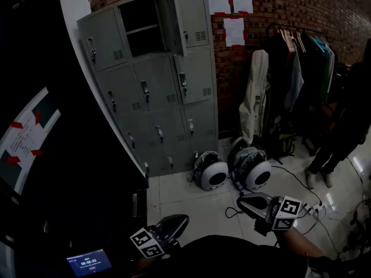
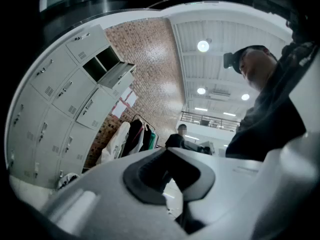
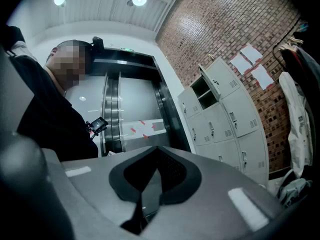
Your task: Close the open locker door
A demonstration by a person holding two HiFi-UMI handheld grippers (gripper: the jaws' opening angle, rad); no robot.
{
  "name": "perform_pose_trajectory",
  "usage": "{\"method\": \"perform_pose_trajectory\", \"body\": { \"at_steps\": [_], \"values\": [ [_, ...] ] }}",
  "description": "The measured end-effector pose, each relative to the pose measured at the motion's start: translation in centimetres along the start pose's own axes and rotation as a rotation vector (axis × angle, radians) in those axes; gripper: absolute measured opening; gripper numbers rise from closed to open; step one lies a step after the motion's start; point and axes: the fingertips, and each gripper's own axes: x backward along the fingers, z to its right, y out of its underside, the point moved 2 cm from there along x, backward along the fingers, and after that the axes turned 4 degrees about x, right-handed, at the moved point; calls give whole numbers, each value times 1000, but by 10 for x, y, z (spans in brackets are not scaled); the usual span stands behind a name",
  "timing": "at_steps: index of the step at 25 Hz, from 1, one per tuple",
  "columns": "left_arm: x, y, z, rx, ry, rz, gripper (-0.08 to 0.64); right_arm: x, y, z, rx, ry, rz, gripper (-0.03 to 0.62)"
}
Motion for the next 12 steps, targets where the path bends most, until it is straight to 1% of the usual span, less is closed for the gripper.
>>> {"method": "perform_pose_trajectory", "body": {
  "at_steps": [3,6,9,12],
  "values": [
    [14,-2,-14,16,-31,5,2,-12,9,6,-31,6,-15,6],
    [32,-9,-43,36,-44,27,3,-44,12,17,-30,9,-26,6],
    [51,-31,-86,25,-35,50,3,-95,2,39,29,20,-24,6],
    [75,-70,-135,-14,-31,65,3,-154,-20,68,110,59,-8,6]
  ]
}}
